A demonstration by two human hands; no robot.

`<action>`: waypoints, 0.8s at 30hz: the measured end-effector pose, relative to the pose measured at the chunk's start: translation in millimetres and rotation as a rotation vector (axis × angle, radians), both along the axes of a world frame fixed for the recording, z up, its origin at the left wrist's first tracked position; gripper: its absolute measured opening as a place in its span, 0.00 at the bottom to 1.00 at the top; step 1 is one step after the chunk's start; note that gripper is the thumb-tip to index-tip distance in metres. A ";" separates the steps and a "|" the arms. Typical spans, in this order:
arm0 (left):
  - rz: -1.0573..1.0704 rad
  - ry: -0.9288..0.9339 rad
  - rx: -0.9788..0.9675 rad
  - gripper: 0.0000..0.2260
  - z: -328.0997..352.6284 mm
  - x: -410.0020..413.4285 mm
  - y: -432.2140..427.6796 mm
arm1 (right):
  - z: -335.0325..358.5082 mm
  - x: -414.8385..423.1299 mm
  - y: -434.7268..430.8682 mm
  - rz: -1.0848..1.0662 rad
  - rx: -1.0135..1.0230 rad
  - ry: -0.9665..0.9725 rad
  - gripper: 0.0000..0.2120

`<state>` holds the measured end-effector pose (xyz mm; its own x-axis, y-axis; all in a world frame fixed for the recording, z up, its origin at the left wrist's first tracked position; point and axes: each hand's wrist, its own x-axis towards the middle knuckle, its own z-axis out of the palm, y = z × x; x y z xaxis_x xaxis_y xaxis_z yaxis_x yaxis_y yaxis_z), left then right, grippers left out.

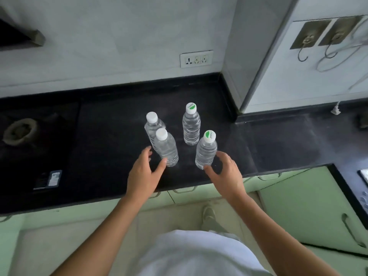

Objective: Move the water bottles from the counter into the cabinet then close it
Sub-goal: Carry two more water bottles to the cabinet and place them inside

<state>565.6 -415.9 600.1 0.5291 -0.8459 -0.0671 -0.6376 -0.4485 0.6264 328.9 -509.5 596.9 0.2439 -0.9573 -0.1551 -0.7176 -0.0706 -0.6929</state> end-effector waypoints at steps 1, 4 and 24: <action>0.045 0.084 -0.010 0.33 -0.5 -1.6 -5.6 | -1.5 2.8 -9.9 -0.008 0.028 -0.040 0.27; 0.158 0.213 -0.051 0.32 -10.0 -6.0 -20.8 | -9.0 9.8 -31.3 0.020 0.084 -0.172 0.26; 0.500 0.334 -0.119 0.24 -23.3 -51.6 -48.7 | -24.5 4.5 -82.9 0.319 0.171 -0.298 0.30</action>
<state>514.0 -464.6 576.8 0.8306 -0.5123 -0.2183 -0.1284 -0.5576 0.8201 333.4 -592.3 572.4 0.5798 -0.7940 -0.1828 -0.4467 -0.1221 -0.8863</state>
